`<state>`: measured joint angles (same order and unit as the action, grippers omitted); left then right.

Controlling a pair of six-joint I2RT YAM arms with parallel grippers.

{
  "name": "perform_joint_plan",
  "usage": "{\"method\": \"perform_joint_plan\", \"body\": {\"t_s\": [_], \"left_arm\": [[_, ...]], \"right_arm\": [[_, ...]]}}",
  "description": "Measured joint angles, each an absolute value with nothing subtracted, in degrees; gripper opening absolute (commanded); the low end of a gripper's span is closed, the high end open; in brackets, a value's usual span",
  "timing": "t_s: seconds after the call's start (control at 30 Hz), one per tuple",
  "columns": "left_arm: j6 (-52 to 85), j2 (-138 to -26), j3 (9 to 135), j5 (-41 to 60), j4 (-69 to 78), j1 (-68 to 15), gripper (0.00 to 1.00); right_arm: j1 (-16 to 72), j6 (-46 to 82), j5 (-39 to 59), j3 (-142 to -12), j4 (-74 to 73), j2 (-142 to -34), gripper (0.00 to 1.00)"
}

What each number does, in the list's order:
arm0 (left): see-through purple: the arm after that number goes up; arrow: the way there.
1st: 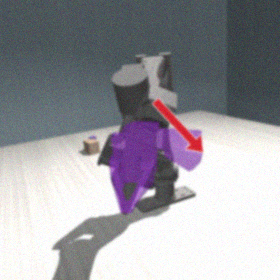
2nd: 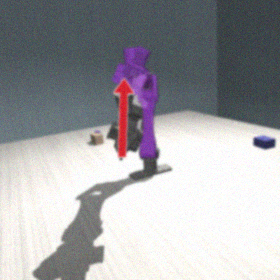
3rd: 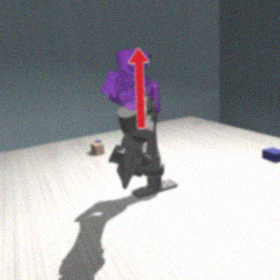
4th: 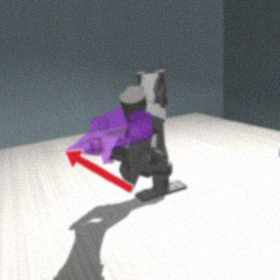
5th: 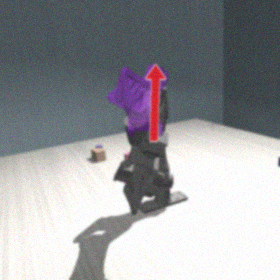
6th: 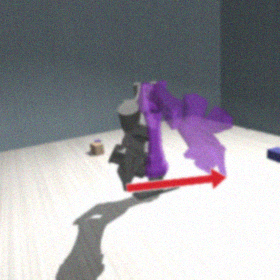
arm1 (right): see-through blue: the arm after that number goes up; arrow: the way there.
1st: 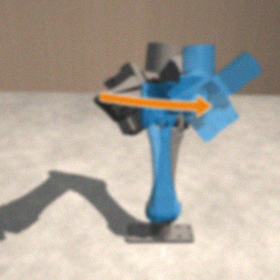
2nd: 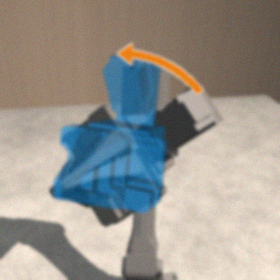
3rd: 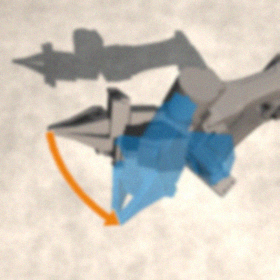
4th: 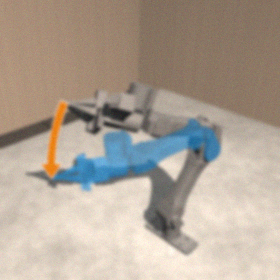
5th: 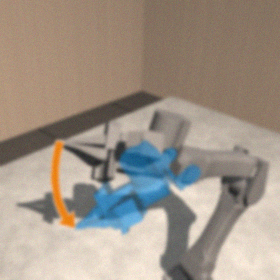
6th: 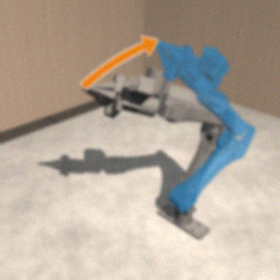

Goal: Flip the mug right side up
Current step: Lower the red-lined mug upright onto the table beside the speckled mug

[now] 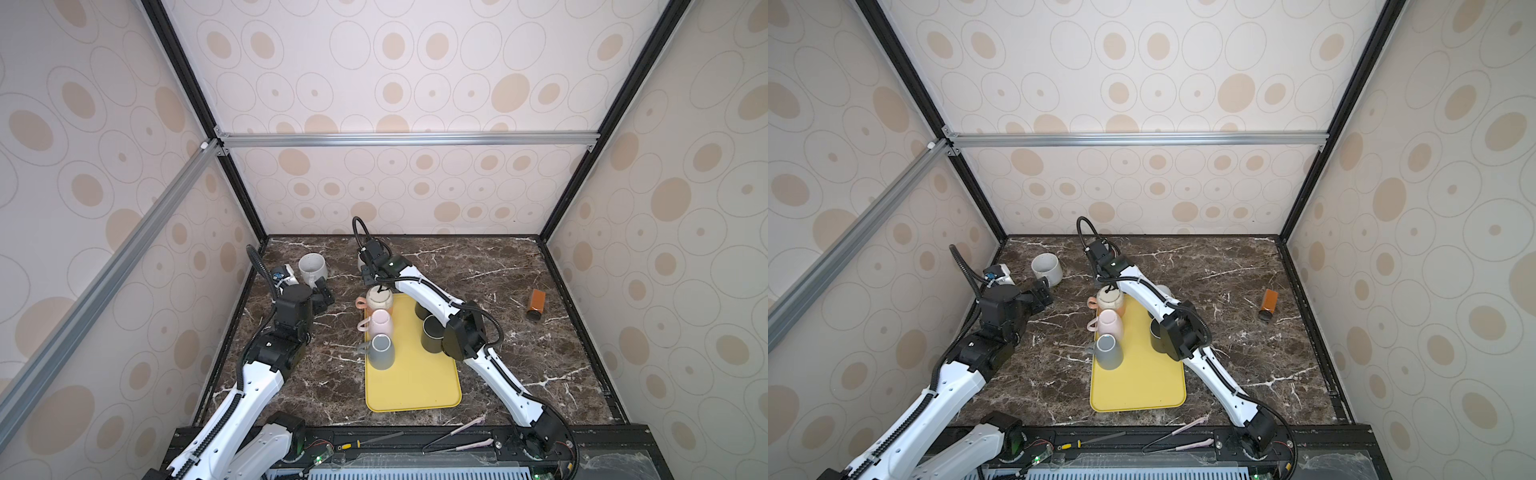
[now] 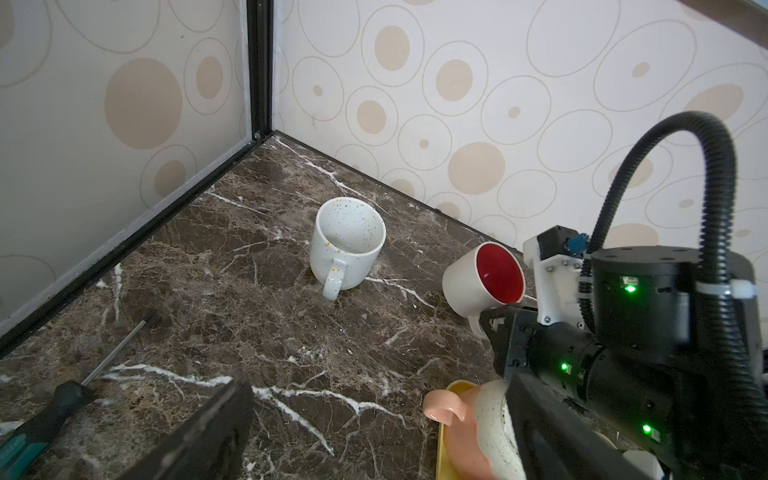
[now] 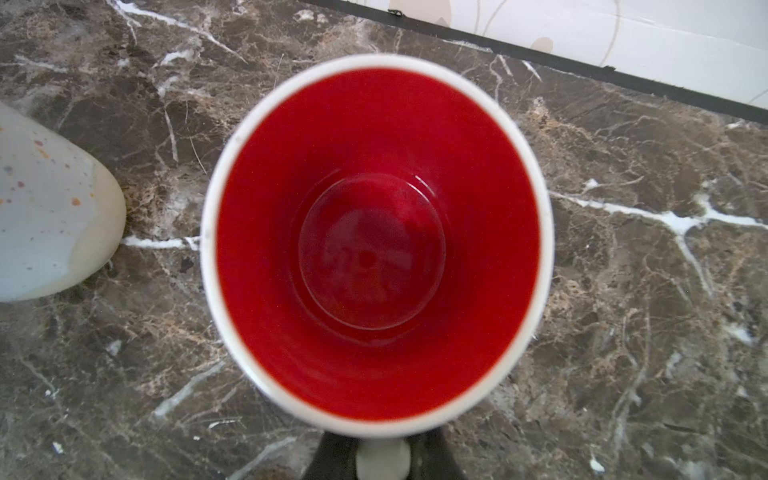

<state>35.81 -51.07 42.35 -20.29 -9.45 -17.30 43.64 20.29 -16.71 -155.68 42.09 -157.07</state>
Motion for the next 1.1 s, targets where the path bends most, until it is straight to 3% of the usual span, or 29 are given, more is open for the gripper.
{"method": "perform_joint_plan", "body": {"t_s": [1.1], "left_arm": [[36.49,-53.54,41.32,-17.19,-7.75,-16.73,0.97]], "right_arm": [[43.77,21.61,-13.74,-154.76,43.42,-156.97,0.09]]}}
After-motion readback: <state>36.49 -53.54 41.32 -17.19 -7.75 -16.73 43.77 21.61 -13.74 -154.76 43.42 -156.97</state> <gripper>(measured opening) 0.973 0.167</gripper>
